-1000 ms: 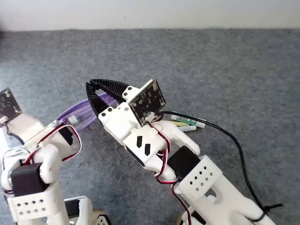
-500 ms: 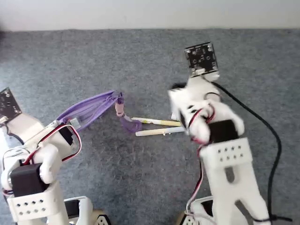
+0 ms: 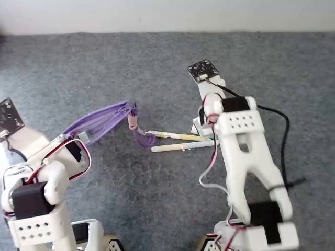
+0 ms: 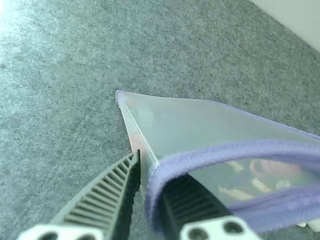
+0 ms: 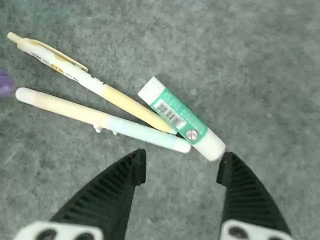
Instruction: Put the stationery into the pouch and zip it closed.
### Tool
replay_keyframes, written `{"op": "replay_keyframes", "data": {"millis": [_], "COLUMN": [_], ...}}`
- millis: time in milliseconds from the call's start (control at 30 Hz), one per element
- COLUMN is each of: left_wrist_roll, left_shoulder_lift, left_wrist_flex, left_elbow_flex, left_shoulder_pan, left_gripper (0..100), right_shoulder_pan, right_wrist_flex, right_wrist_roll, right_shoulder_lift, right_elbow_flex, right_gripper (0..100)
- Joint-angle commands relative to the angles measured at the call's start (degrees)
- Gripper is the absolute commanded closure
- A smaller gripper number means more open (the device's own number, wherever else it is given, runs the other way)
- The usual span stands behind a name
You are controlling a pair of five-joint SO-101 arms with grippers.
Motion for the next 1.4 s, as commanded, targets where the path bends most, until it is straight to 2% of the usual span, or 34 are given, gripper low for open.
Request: {"op": "replay_keyframes", "data": {"millis": [0, 267, 433, 733, 800, 900, 967, 1033, 1167, 1367], "left_wrist_roll": [0.53, 0.53, 0.53, 0.53, 0.53, 0.53, 0.53, 0.53, 0.53, 0.53], "left_shoulder_lift": [-0.18, -0.18, -0.18, -0.18, -0.18, -0.18, -0.18, -0.18, -0.18, -0.18], "left_wrist_flex": [-1.41, -1.32, -1.32, -1.41, -1.41, -1.41, -1.41, -1.41, -1.41, -1.41], "left_elbow_flex": [-0.75, -0.75, -0.75, -0.75, -0.75, -0.75, -0.75, -0.75, -0.75, -0.75], "left_shoulder_pan": [-0.26, -0.35, -0.35, -0.35, -0.35, -0.35, -0.35, -0.35, -0.35, -0.35], "left_gripper": [99, 99, 99, 99, 99, 99, 99, 99, 99, 99], "right_shoulder_pan": [-1.27, -2.07, 0.04, 4.26, 4.7, 5.05, 5.14, 5.58, 6.11, 5.67], "right_wrist_flex": [0.22, 1.89, 1.89, 1.36, 1.36, 1.36, 1.45, 1.98, 2.15, 13.76], "right_wrist_roll": [0.79, 1.23, 6.77, 10.29, 11.16, 13.27, 14.24, 14.51, 14.42, 13.98], "right_shoulder_lift": [7.52, 24.48, 32.31, 40.31, 42.33, 44.62, 44.88, 43.82, 37.93, 24.84], "right_elbow_flex": [-7.91, -21.01, -25.32, -31.65, -33.67, -35.43, -36.13, -36.75, -36.92, -37.1], "right_gripper": [75.0, 75.0, 75.0, 75.3, 79.3, 92.1, 99.8, 97.0, 98.8, 99.1]}}
